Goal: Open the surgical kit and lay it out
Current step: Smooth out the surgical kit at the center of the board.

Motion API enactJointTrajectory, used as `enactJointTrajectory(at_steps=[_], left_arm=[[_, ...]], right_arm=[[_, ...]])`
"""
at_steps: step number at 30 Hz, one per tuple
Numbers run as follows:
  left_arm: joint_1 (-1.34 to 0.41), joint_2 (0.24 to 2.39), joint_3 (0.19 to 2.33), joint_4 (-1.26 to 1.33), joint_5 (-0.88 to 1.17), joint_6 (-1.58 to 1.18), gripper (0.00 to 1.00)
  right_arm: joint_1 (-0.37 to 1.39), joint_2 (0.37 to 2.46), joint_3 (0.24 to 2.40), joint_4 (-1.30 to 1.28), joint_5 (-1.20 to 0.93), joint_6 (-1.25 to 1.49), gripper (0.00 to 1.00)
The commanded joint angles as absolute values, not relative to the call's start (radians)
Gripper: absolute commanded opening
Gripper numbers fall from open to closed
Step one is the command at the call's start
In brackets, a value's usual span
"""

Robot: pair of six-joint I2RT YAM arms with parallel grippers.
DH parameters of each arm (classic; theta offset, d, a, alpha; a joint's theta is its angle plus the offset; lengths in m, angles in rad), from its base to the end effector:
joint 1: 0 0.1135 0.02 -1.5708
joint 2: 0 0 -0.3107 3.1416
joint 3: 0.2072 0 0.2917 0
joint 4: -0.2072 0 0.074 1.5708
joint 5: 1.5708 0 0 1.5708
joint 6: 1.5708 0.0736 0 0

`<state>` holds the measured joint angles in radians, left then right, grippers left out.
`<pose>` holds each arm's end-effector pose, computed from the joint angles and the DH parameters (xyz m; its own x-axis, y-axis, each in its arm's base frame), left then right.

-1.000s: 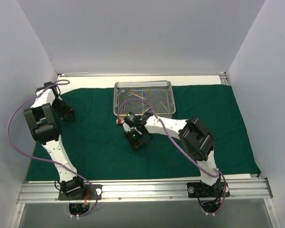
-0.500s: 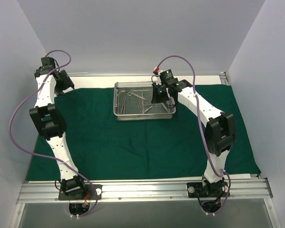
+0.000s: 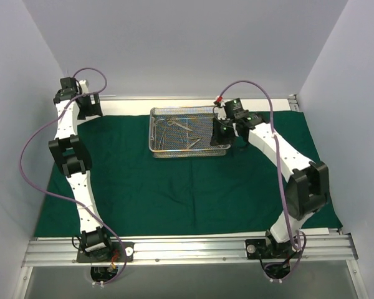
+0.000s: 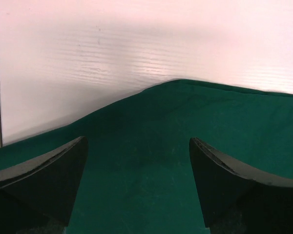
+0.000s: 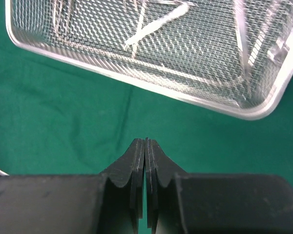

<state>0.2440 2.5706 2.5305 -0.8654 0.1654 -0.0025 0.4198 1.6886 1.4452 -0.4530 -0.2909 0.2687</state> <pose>0.6429 0.1476 0.2146 -0.7631 -0.1925 -0.6170 -0.1416 0.9812 -0.1311 0.4104 0.2063 0.3188 -0.7217 -0.0436 -0.6908 -0.4146 0.8264 0.3810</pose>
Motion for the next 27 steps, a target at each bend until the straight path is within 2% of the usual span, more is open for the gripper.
enactJointTrajectory(at_steps=[1, 4, 8, 10, 11, 13, 14, 17, 19, 21, 27], left_arm=[[0.255, 2.551, 2.63, -0.79, 0.117, 0.075, 0.94], [0.261, 2.583, 2.703, -0.833, 0.062, 0.083, 0.94], [0.261, 2.539, 2.57, -0.695, 0.066, 0.179, 0.94], [0.262, 2.542, 2.539, -0.657, 0.084, 0.199, 0.99], [0.261, 2.555, 2.557, -0.652, 0.103, 0.21, 0.92], [0.259, 2.614, 2.601, -0.672, 0.126, 0.219, 0.89], [0.258, 2.629, 2.617, -0.686, 0.135, 0.23, 0.83], [0.247, 2.661, 2.611, -0.673, 0.127, 0.251, 0.79], [0.233, 2.683, 2.611, -0.669, 0.059, 0.258, 0.82], [0.224, 2.695, 2.608, -0.663, 0.029, 0.264, 0.91], [0.222, 2.734, 2.614, -0.693, 0.037, 0.249, 0.97]], right_arm=[[0.397, 1.573, 1.337, -0.411, -0.298, 0.252, 0.0], [0.374, 1.511, 1.275, -0.382, -0.293, 0.256, 0.0], [0.339, 1.476, 1.241, -0.394, -0.296, 0.249, 0.0], [0.327, 1.465, 1.243, -0.403, -0.285, 0.232, 0.0], [0.319, 1.457, 1.241, -0.403, -0.281, 0.224, 0.0], [0.307, 1.451, 1.232, -0.393, -0.284, 0.219, 0.0], [0.296, 1.45, 1.227, -0.391, -0.285, 0.219, 0.0], [0.278, 1.447, 1.209, -0.388, -0.293, 0.219, 0.0], [0.269, 1.445, 1.203, -0.391, -0.299, 0.219, 0.0], [0.258, 1.442, 1.203, -0.393, -0.301, 0.215, 0.0], [0.245, 1.437, 1.19, -0.39, -0.301, 0.218, 0.0]])
